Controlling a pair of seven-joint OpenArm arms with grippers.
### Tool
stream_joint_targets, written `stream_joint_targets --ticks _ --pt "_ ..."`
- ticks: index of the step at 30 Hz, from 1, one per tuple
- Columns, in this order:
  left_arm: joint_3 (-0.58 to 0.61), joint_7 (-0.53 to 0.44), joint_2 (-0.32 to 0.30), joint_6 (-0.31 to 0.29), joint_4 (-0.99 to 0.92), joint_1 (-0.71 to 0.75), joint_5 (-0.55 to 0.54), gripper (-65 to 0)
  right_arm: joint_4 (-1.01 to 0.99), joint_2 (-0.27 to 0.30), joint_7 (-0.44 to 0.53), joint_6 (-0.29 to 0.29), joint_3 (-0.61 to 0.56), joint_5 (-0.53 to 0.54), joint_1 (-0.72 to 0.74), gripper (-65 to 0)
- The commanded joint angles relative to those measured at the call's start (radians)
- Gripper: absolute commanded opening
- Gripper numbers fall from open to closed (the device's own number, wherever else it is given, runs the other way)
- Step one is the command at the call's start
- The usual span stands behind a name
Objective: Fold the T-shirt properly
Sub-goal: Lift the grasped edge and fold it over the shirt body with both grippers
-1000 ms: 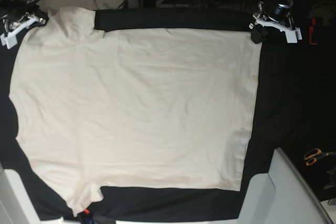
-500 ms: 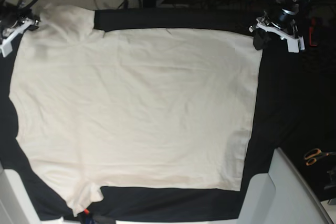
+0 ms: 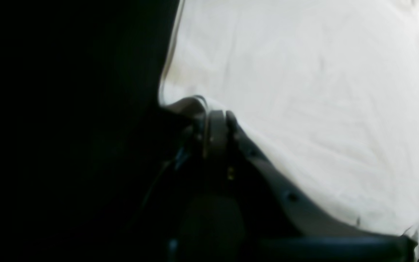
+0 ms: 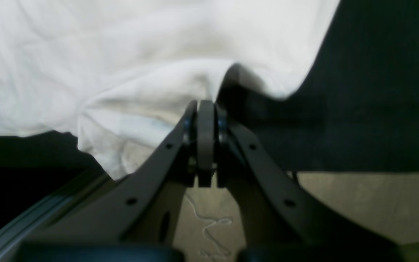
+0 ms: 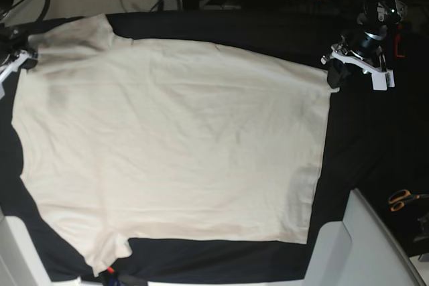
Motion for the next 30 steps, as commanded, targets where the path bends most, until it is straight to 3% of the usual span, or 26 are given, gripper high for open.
stream_joint_targets --ticks 1,13,17,22,30 --pt "-0.004 -0.023 -0.012 -0.001 0.017 -0.006 -0.017 -65.0 0.013 0.025 0.003 0.005 0.003 0.009 0.013 -64.5" --pt "0.069 -0.021 -0.015 0.005 0.008 -0.078 -0.009 -65.0 -0.128 0.114 0.013 0.005 0.0 0.008 0.122 -64.5" --pt "0.069 -0.021 -0.02 0.091 0.008 -0.095 -0.009 -65.0 -0.159 0.146 0.013 0.005 0.0 0.008 0.166 -64.5" --pt "0.072 -0.021 -0.021 0.105 0.008 -0.119 -0.009 -65.0 -0.254 0.189 0.03 0.005 -0.002 0.008 0.226 -64.5" --pt "0.099 -0.021 -0.023 0.108 0.017 -0.148 -0.009 -65.0 -0.32 0.226 0.111 0.005 -0.13 0.011 0.268 -64.5"
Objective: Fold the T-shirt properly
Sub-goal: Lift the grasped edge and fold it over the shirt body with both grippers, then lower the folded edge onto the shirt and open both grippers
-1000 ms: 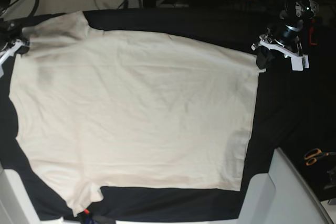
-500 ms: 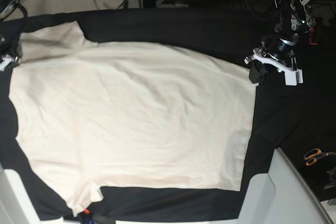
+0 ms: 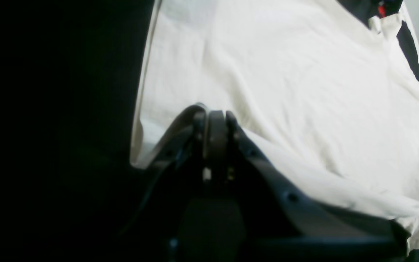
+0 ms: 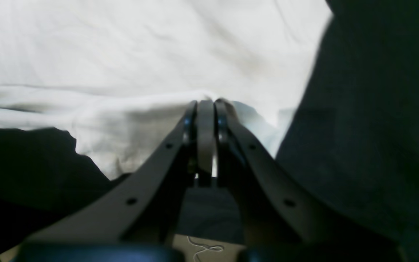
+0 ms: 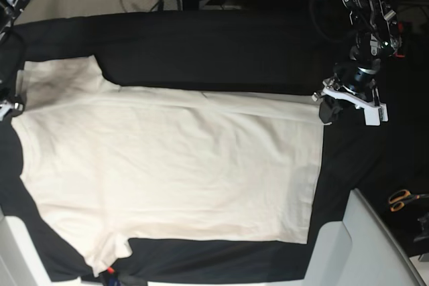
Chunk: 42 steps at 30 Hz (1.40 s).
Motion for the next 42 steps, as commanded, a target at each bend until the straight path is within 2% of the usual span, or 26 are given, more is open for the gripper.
stream_joint_targets --ticks 1,5,8,12,15,19,25,34,38,42 --pt "-0.01 -0.022 -0.012 -0.008 0.019 -0.016 -0.013 -65.0 0.013 0.026 0.016 0.001 -0.006 0.016 0.03 -64.5" --pt "-0.011 -0.022 -0.013 -0.007 0.017 -0.038 -0.013 -65.0 -0.027 0.032 0.017 0.001 -0.031 0.014 0.073 -64.5" --pt "-0.008 -0.022 -0.038 -0.007 0.019 -0.064 -0.013 -65.0 -0.033 0.032 0.016 0.001 -0.035 0.014 0.101 -64.5" --pt "-0.004 -0.022 -0.045 0.046 0.019 -0.107 -0.013 -65.0 -0.034 0.046 0.019 0.001 -0.103 0.014 0.131 -64.5" --pt "-0.001 -0.022 -0.061 0.046 0.01 -0.134 -0.011 -65.0 -0.034 0.046 0.023 0.001 -0.135 0.014 0.15 -64.5" --pt "0.027 -0.022 -0.067 0.046 0.006 -0.159 0.001 -65.0 -0.077 0.054 0.083 0.001 -0.173 0.014 0.17 -64.5" --pt "0.128 -0.025 -0.073 0.046 -0.052 -0.196 0.119 -65.0 -0.223 0.081 0.198 0.001 -0.232 0.014 0.21 -64.5" --pt "0.133 -0.027 -0.079 0.046 -0.144 -0.282 0.127 -65.0 -0.327 0.095 0.299 0.001 -0.327 0.014 0.271 -64.5" --pt "0.134 -0.027 -0.073 0.046 -0.196 -0.326 0.205 -65.0 -0.358 0.097 0.324 0.001 -0.358 0.014 0.297 -64.5" --pt "0.159 -0.028 -0.064 0.046 -0.236 -0.361 0.239 -65.0 -0.418 0.097 0.376 0.001 -0.394 0.014 0.32 -64.5"
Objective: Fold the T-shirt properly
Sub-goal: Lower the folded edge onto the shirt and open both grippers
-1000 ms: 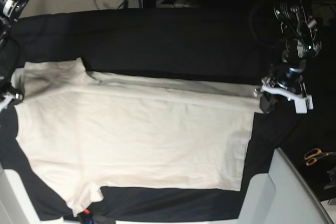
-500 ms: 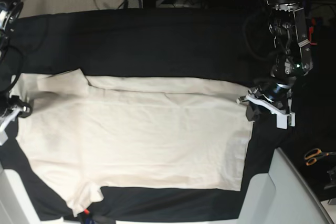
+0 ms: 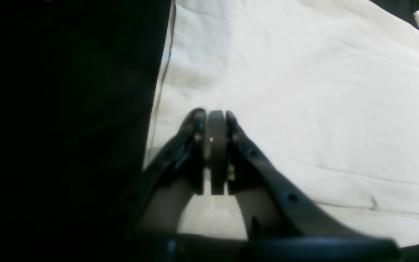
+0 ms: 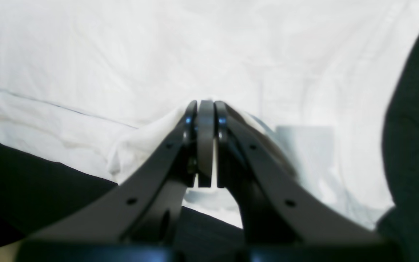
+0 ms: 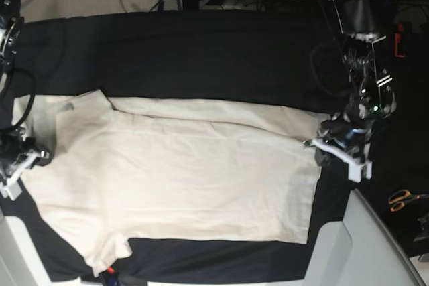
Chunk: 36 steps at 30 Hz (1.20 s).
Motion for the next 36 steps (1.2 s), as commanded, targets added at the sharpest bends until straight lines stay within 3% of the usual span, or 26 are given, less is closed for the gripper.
stream_joint_targets --ticks 1,12,15,24,36 --pt "0.005 -0.026 -0.007 -0.007 0.005 -0.025 -0.007 -65.0 -0.003 0.019 0.036 0.006 -0.013 0.018 0.041 -64.5" --pt "0.002 -0.032 -0.008 -0.007 -0.087 -0.08 -0.005 -65.0 -0.159 0.033 0.191 0.006 -0.119 0.018 0.13 -64.5" --pt "0.0 -0.089 -0.008 -0.007 -0.088 -0.077 -0.005 -65.0 -0.164 0.036 0.227 0.006 -0.119 0.018 0.133 -64.5" --pt "0.003 -0.167 -0.01 -0.007 -0.177 -0.105 -0.005 -65.0 -0.164 0.037 0.247 0.006 -0.119 0.018 0.133 -64.5" --pt "-0.003 -0.17 -0.02 -0.007 -0.196 -0.12 -0.005 -65.0 -0.164 0.034 0.325 0.006 -0.118 0.018 0.128 -64.5"
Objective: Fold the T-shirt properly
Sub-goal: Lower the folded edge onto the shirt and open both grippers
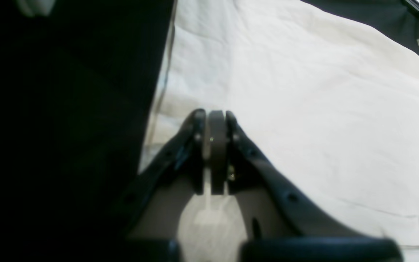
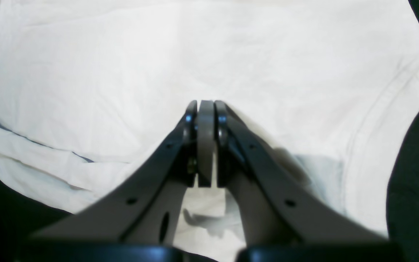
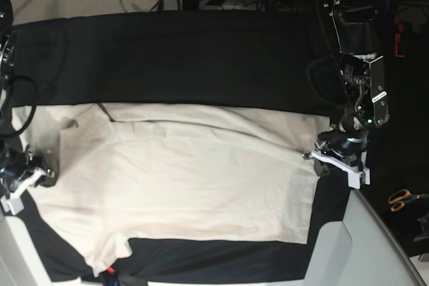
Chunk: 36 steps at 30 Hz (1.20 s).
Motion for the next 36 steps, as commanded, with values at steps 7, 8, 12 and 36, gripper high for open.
stream_joint_targets --ticks 7,8,12,36 --pt "0.0 -0.063 -0.03 -0.007 0.009 -0.012 -0.014 -65.0 0.014 0.017 0.084 0.008 -0.001 0.021 0.016 -64.5" --pt "0.001 -0.065 -0.028 -0.007 0.008 -0.011 -0.014 -65.0 0.014 0.017 0.084 0.008 -0.001 0.02 0.016 -64.5" --pt "-0.002 -0.066 -0.028 -0.007 0.005 -0.011 -0.014 -65.0 0.014 0.014 0.082 0.008 -0.001 0.02 0.016 -64.5" --pt "-0.135 0.017 -0.045 -0.007 0.238 0.072 -0.025 -26.2 0.247 -0.029 -0.13 0.008 0.422 0.103 -0.134 -32.6"
